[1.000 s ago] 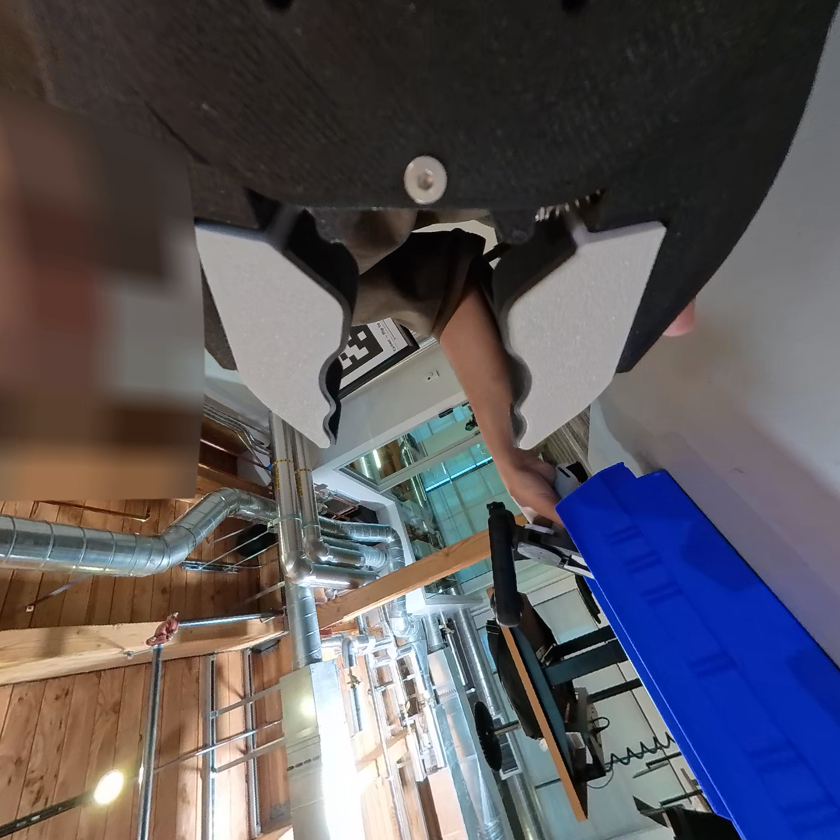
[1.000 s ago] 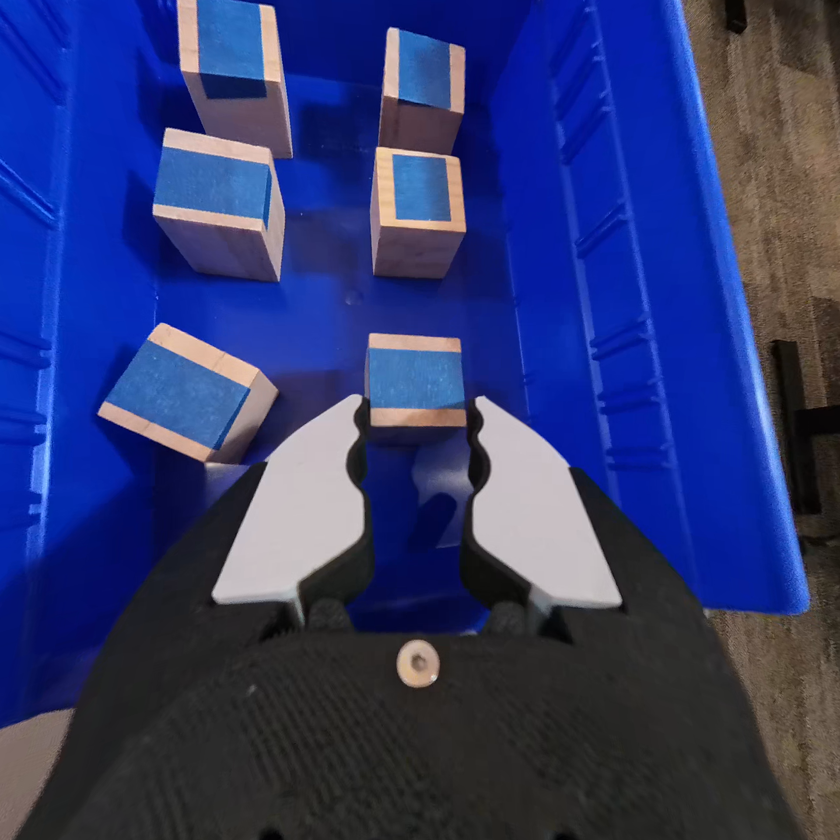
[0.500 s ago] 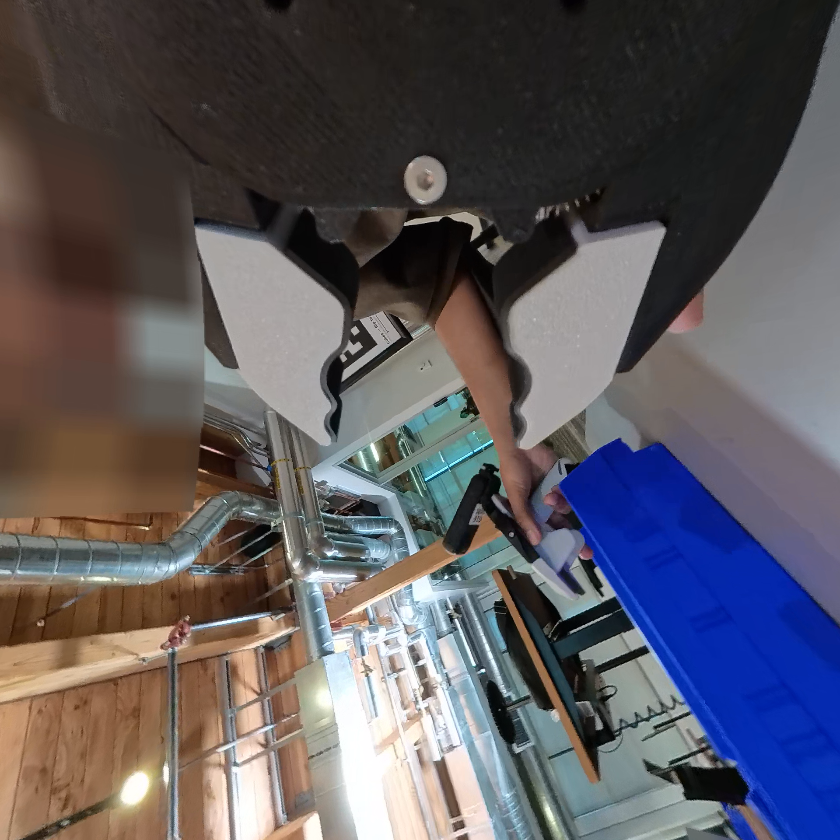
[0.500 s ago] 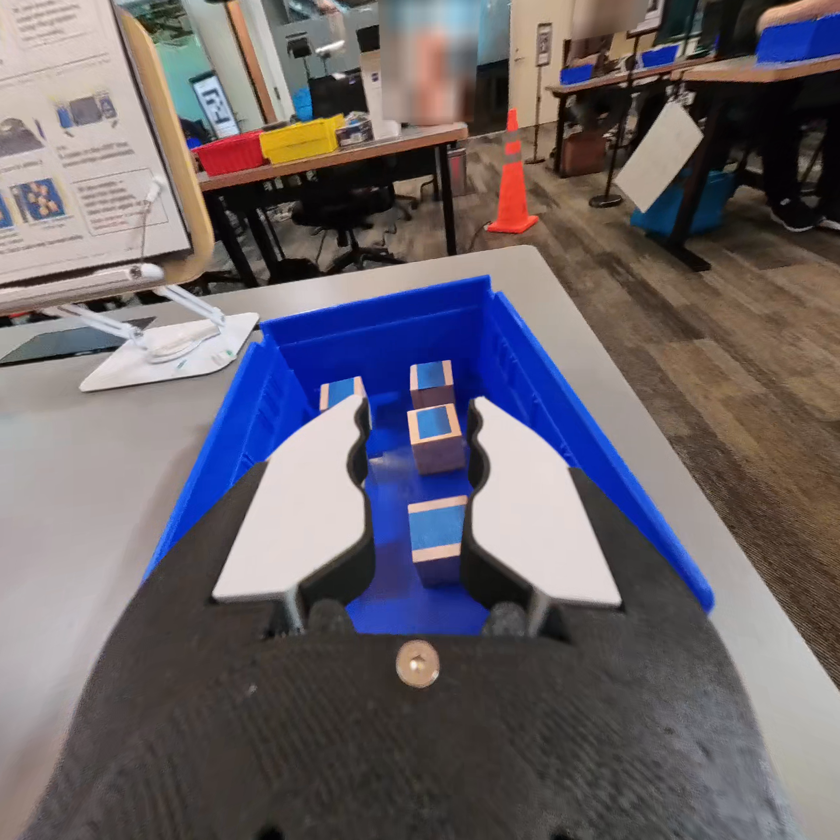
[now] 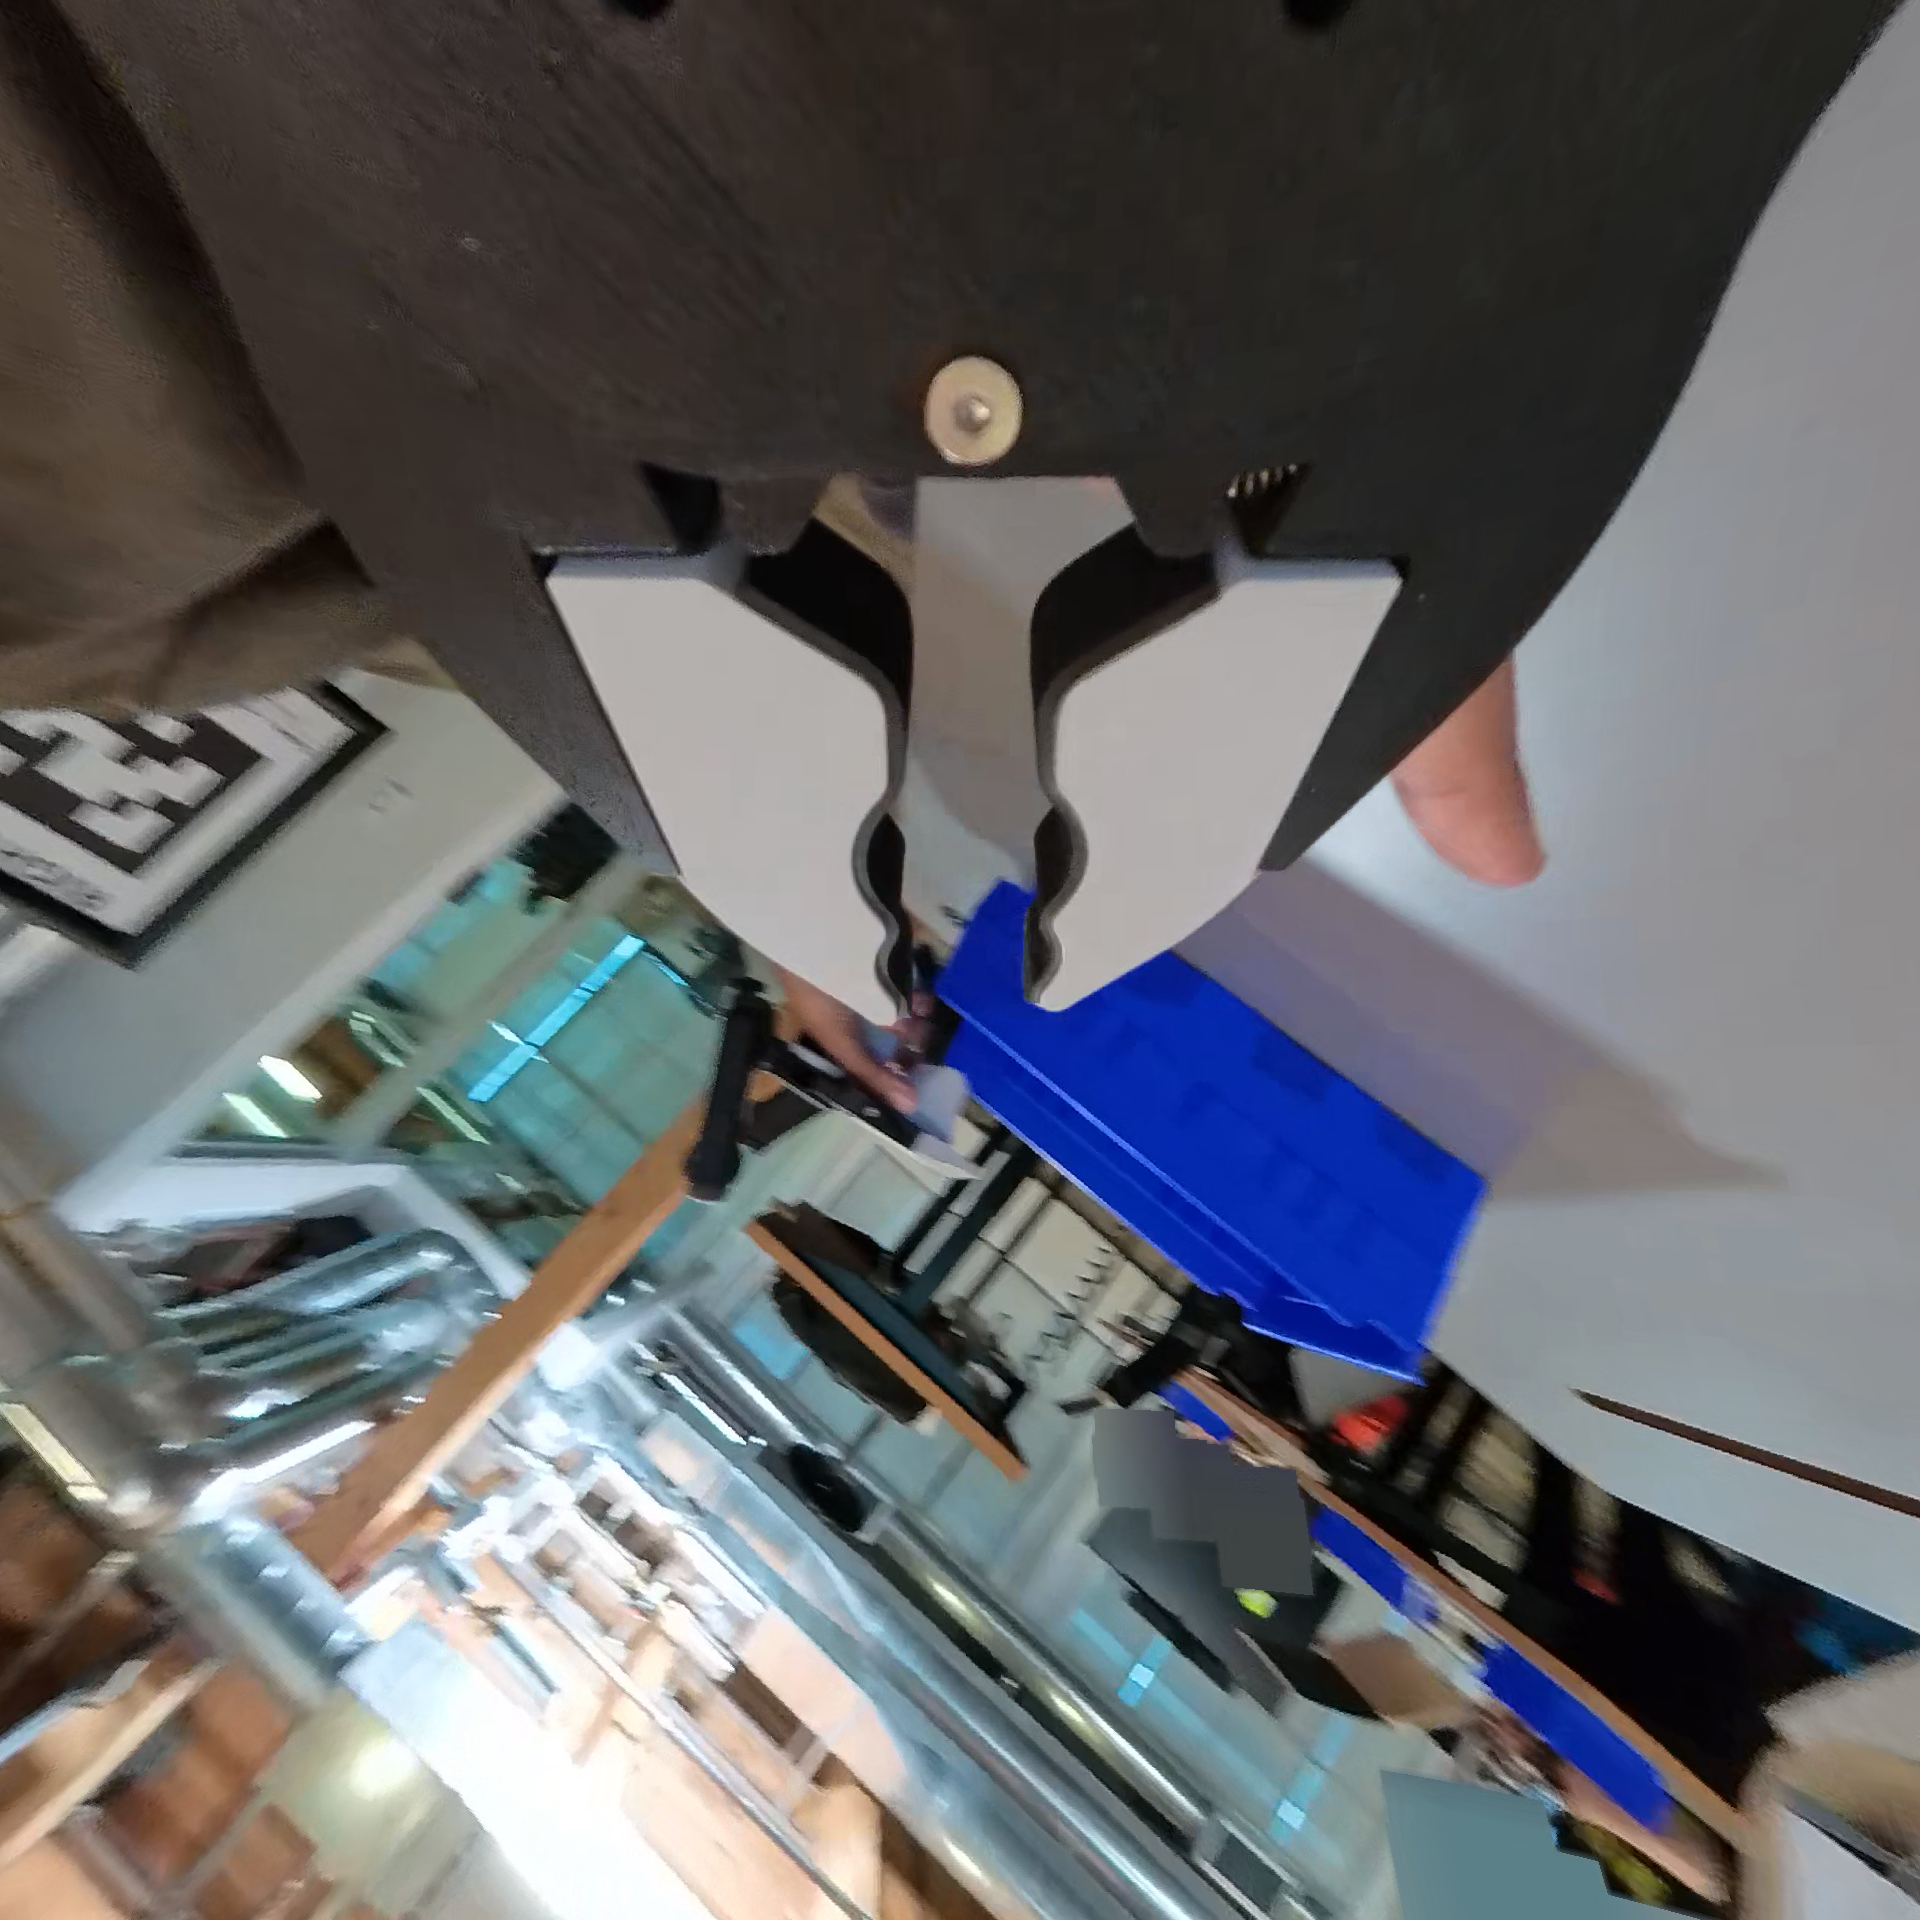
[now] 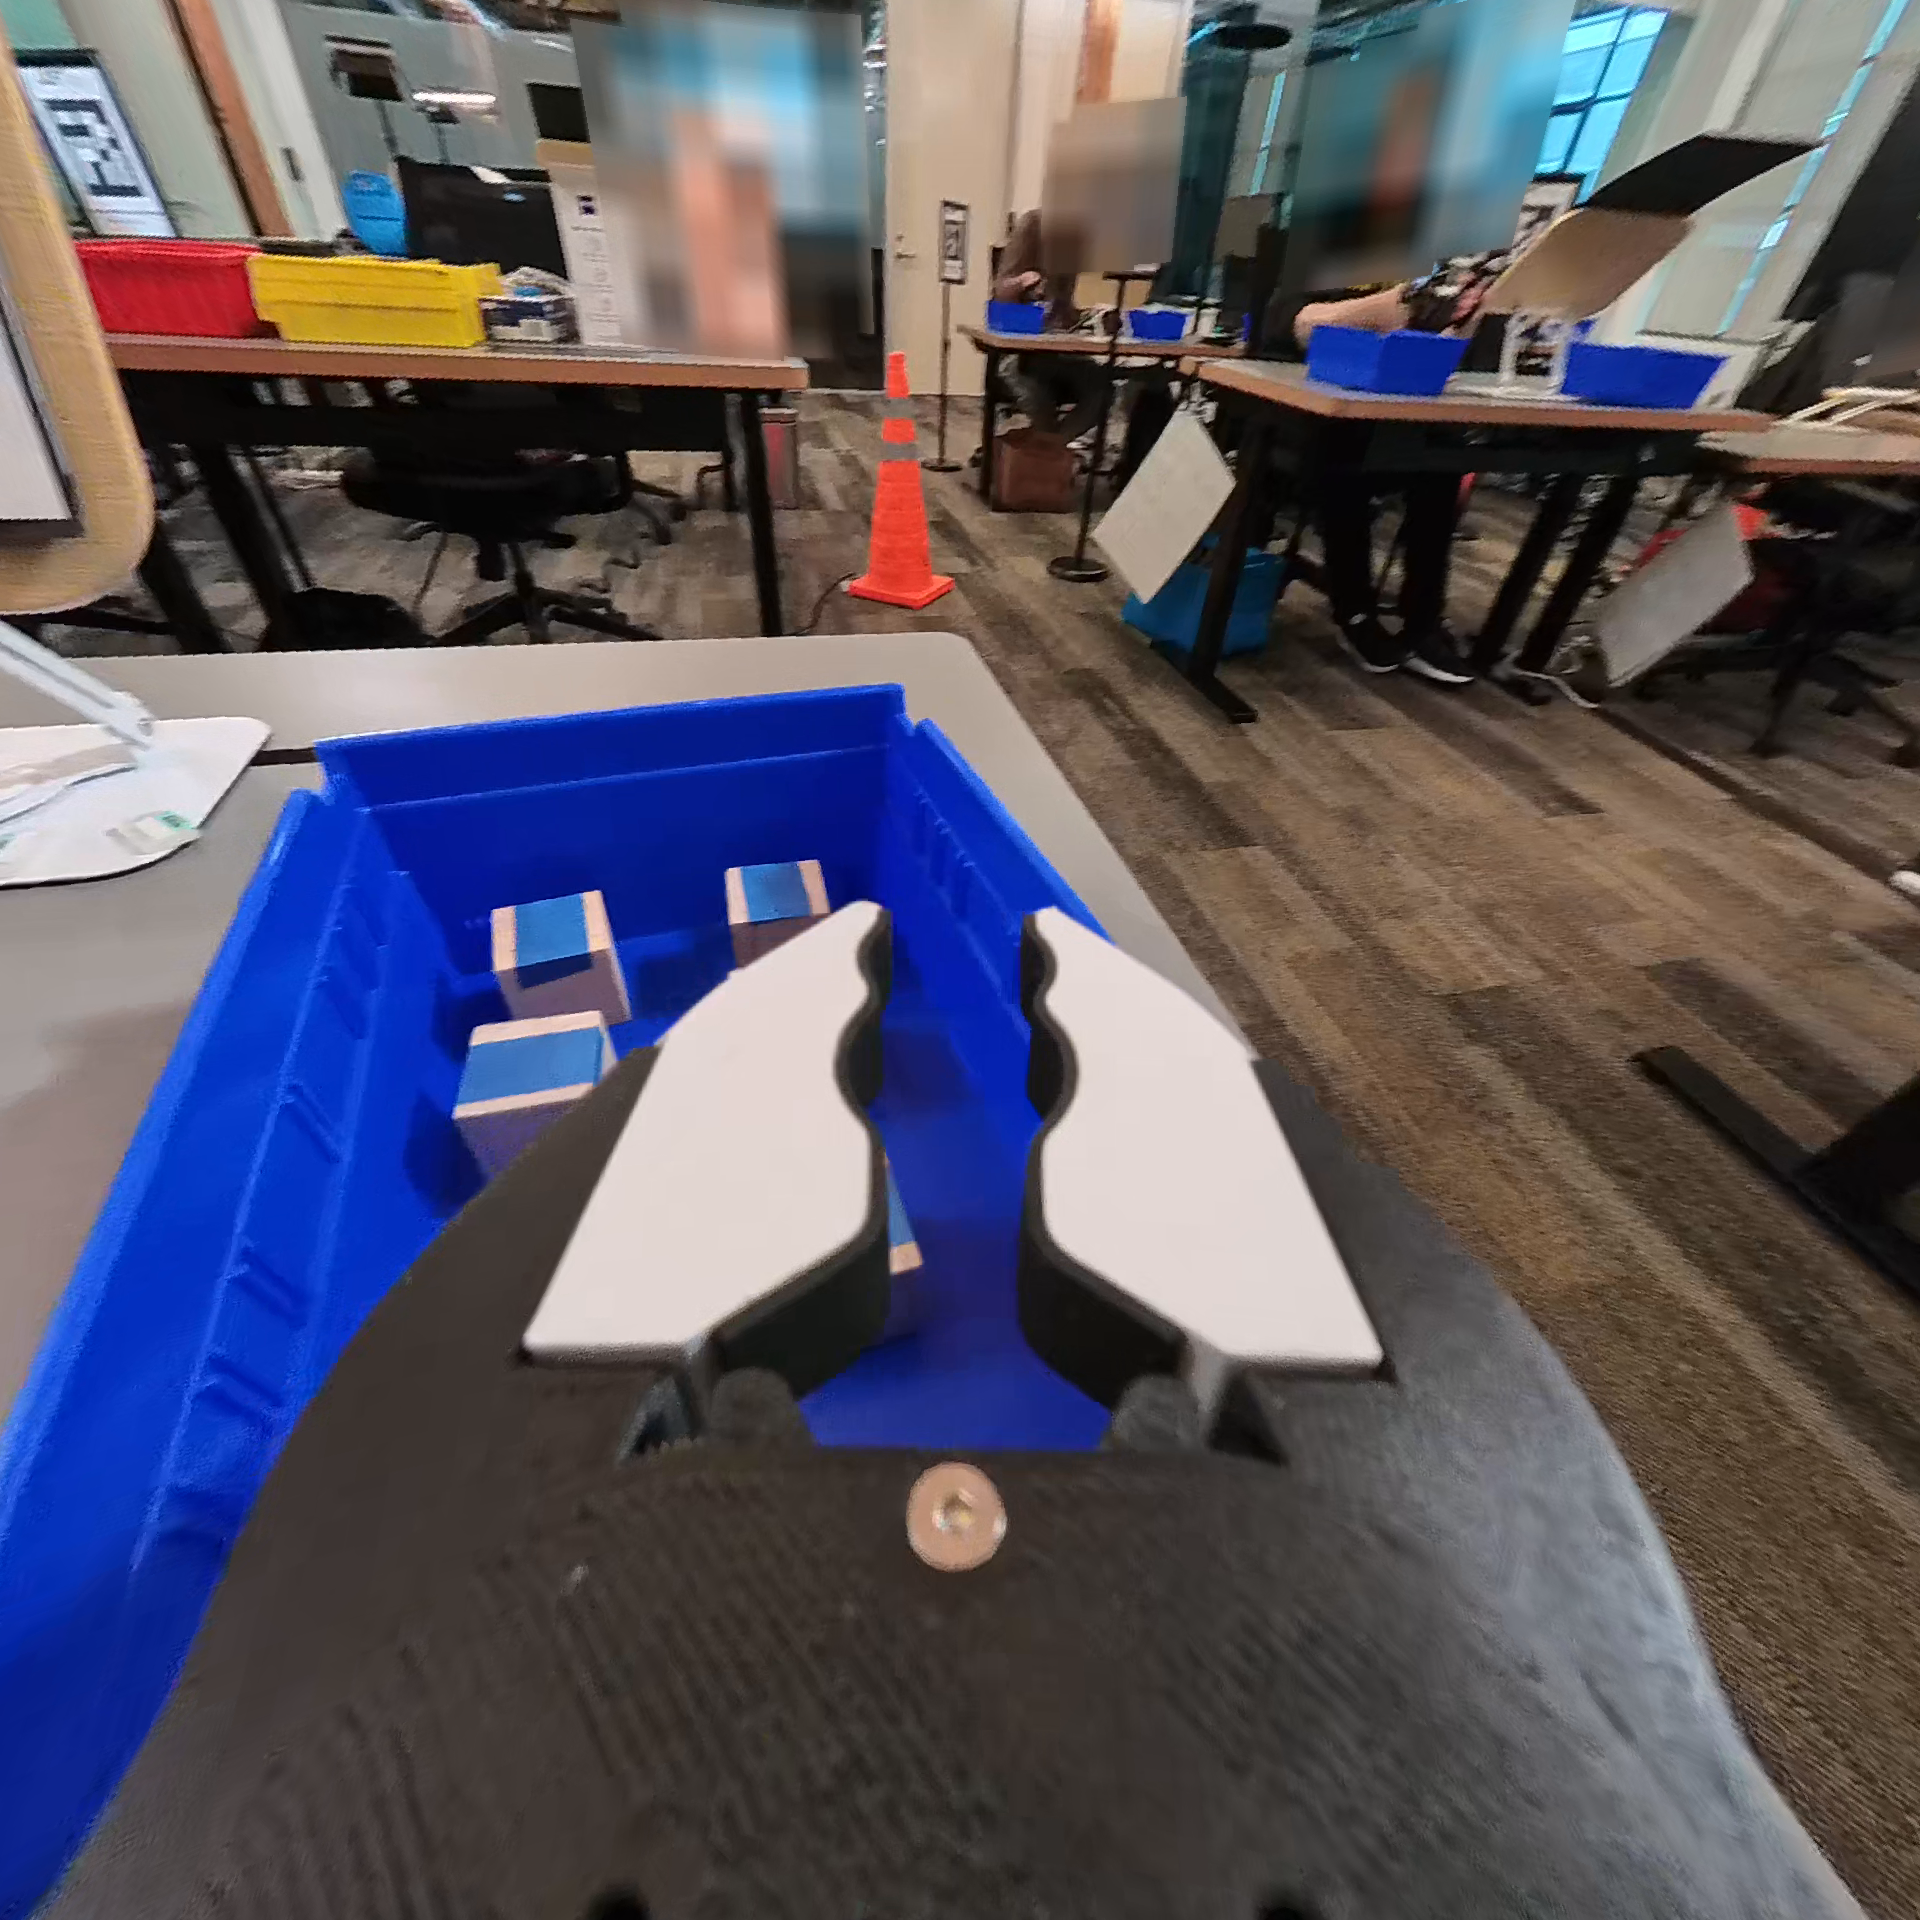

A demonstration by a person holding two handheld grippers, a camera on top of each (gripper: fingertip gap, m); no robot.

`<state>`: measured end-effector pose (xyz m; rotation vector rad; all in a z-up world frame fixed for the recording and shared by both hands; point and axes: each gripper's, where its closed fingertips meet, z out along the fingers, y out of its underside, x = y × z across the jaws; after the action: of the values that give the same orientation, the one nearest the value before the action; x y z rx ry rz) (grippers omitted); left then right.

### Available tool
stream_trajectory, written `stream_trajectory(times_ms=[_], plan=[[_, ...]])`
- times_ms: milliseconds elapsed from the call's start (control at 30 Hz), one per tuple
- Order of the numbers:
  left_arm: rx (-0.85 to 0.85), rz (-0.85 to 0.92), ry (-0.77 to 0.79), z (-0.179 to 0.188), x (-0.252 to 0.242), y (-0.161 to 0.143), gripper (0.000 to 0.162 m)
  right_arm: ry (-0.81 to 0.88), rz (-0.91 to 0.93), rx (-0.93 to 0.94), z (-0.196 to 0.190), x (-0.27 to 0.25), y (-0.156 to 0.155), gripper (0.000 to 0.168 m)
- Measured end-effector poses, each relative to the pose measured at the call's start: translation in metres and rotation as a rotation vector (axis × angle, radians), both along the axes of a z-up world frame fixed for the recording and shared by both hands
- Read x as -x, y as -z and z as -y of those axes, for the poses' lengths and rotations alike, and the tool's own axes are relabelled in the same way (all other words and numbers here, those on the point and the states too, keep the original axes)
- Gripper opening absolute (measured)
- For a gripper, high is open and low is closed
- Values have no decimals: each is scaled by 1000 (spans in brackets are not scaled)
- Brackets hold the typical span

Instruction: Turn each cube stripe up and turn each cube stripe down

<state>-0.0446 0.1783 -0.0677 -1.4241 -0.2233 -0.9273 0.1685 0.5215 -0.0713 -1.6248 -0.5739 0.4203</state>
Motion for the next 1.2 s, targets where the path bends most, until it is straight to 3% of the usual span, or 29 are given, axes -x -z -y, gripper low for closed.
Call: stream_trajectory(times_ms=[100,333,567,667,733,867,1033,1200], plan=[[30,-46,-74,-1,14,6,20,49,-36,-17,-2,-7,-7,22],[-5,-108,-146,4,32,6,12,98,-165,67,-11,-22,-6,38],[-85,10,-130,10,50,-5,15,87,-327,-27,-10,-40,-35,27],[-104,36,-249,15,74,-8,0,118,-278,-128,-6,-44,-42,11],[-110,50,-244,20,79,-11,0,123,-247,-182,-2,-41,-45,8],[-102,27,-174,23,75,-13,0,97,-216,-174,-1,-32,-41,16],[-36,-145,-265,17,82,0,1,-98,-200,-27,7,-10,-32,65],[-14,-198,-281,13,78,4,3,0,-119,-16,-13,-34,-22,67]])
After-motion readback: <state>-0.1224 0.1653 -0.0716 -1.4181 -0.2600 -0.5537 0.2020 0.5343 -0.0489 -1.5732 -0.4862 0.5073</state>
